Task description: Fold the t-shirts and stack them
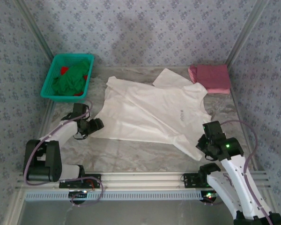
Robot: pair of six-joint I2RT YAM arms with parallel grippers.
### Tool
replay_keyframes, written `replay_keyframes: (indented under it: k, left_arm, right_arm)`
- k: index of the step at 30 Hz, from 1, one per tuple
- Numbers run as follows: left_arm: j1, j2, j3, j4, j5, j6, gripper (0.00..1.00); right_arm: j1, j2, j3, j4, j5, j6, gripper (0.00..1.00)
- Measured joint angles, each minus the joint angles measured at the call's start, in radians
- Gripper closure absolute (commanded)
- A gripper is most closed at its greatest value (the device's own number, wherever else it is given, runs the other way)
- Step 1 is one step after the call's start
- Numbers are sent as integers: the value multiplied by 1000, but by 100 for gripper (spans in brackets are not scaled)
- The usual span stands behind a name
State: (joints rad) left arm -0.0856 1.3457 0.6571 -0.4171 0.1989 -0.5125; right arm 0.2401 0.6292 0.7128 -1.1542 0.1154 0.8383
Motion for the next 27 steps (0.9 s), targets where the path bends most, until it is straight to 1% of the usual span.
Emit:
replay_keyframes:
  k: [2, 4, 5, 6, 7, 8, 9, 11, 13, 15, 17, 21, 24, 27]
  left_arm:
    - [0, 10, -12, 21, 25, -8, 37]
    - [0, 24, -22, 40, 48, -15, 49]
    - [0, 37, -23, 48, 59, -17, 57]
    - [0, 50, -22, 62, 71, -16, 64]
    - [0, 60, -20, 71, 79, -13, 76]
    - [0, 73, -18, 81, 89, -11, 90]
    - [0, 84, -15, 84, 96, -6, 96]
    - [0, 92, -14, 85, 102, -2, 98]
    - [0, 90, -14, 86, 101, -2, 100]
    - [1, 87, -14, 85, 96, -2, 100]
    - [5, 80, -14, 84, 92, -2, 100]
    - [23, 56, -14, 84, 89, -6, 100]
    - [30, 45, -14, 84, 89, -6, 100]
    - [39, 31, -15, 77, 85, -5, 100]
  right_arm:
    - [-6, 1, 17, 21, -2, -21, 100]
    - [-25, 11, 25, 47, -10, -40, 100]
    - [-39, 22, 26, 59, -19, -49, 99]
    - [-51, 34, 26, 66, -26, -53, 84]
    - [-62, 44, 26, 69, -29, -52, 74]
    - [-74, 52, 26, 72, -32, -53, 67]
    - [-86, 58, 26, 74, -34, -53, 64]
    - [-108, 73, 22, 80, -55, -65, 61]
    - [-135, 95, 8, 109, -107, -87, 62]
    - [-142, 171, -15, 168, -188, -118, 62]
    - [-110, 260, -27, 235, -257, -141, 61]
    - [-14, 424, -29, 359, -324, -200, 58]
    - [-2, 526, -29, 433, -344, -246, 58]
    - [8, 600, -30, 483, -340, -273, 58]
